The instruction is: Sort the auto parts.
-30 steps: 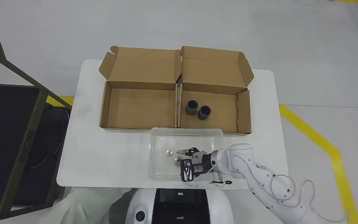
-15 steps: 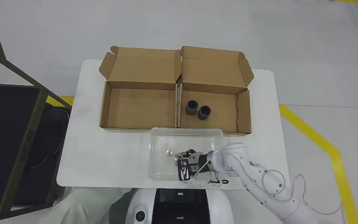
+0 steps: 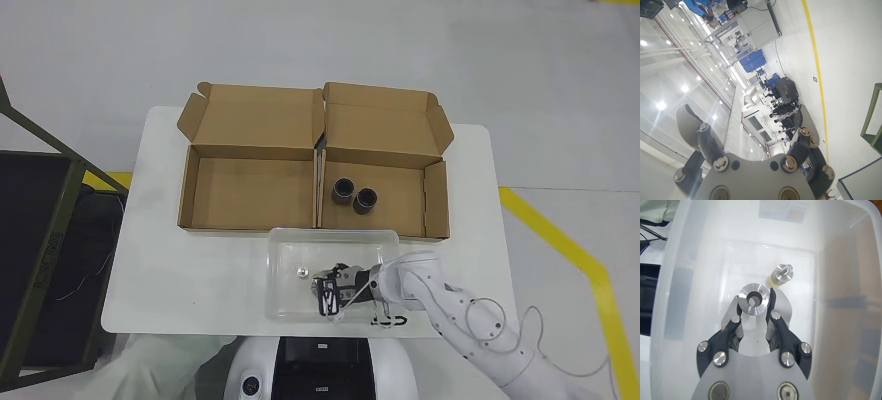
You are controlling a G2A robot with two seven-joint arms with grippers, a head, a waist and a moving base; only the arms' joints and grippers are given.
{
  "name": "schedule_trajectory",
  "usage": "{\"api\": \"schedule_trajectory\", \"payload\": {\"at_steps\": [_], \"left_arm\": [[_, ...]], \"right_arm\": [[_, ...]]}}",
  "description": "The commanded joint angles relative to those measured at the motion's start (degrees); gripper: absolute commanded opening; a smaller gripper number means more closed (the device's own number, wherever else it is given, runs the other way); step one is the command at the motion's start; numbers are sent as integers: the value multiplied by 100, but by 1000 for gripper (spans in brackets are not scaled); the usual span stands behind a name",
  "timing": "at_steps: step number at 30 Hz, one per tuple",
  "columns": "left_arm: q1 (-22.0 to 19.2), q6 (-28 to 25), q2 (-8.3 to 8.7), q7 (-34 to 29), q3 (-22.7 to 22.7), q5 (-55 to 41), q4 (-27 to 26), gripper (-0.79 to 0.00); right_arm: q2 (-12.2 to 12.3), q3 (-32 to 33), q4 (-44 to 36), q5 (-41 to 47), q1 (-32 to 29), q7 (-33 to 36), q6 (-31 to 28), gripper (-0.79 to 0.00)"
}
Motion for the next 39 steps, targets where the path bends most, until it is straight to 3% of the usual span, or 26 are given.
{"api": "schedule_trajectory", "payload": {"at_steps": [1,11,27,39], "left_arm": [[0,0,0,0,0,0,0,0],[0,0,0,0,0,0,0,0],[0,0,0,0,0,0,0,0],[0,0,0,0,0,0,0,0]], "right_arm": [[15,38,-93,25,-20,11,-35,-785],[141,446,-741,325,-227,138,-183,-785],[300,1465,-1401,1993,-360,333,-196,-785],[384,2240,-1886,2904,-406,-50,69,-785]]}}
